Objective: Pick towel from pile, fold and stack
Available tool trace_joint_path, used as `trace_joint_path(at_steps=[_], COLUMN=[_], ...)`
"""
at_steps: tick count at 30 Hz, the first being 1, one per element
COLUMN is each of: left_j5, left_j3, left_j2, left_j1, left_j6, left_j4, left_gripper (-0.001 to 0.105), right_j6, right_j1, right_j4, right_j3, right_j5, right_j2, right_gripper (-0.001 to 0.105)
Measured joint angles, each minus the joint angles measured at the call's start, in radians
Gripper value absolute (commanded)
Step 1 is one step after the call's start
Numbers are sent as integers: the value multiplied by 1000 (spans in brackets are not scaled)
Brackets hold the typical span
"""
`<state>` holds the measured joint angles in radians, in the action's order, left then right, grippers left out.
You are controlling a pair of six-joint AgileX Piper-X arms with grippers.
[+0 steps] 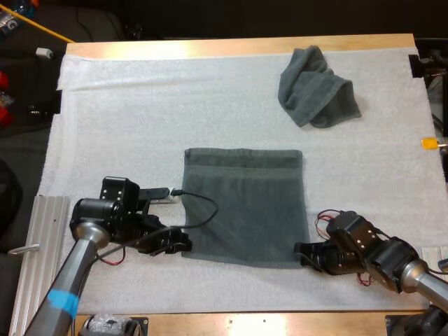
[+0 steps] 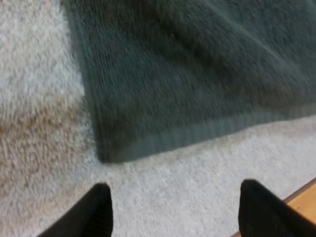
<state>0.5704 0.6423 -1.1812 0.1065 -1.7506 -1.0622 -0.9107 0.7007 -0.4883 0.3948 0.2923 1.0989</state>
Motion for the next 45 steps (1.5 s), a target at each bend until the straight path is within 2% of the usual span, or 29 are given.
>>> trace_joint_path(at_steps=[5, 10, 18, 23, 31, 33, 41, 45], left_j5=[5, 50, 56, 107, 118, 118, 118, 118], left_j3=[0, 0, 0, 0, 0, 0, 0, 0], left_j2=[-101, -183, -294, -333, -340, -340, -340, -340], left_j1=[0, 0, 0, 0, 0, 0, 0, 0], left_j6=[0, 0, 0, 0, 0, 0, 0, 4], left_j4=[47, 80, 111, 137, 139, 140, 146, 134], left_gripper=[54, 54, 54, 54, 53, 48, 0, 0], right_j6=[0, 7, 9, 14, 13, 13, 13, 8], right_j1=[0, 0, 0, 0, 0, 0, 0, 0], right_j4=[0, 0, 0, 0, 0, 0, 0, -2], right_j3=[0, 0, 0, 0, 0, 0, 0, 0], right_j5=[0, 0, 0, 0, 0, 0, 0, 43], right_j2=[0, 0, 0, 0, 0, 0, 0, 0], right_gripper=[1, 1, 1, 1, 1, 1, 2, 7])
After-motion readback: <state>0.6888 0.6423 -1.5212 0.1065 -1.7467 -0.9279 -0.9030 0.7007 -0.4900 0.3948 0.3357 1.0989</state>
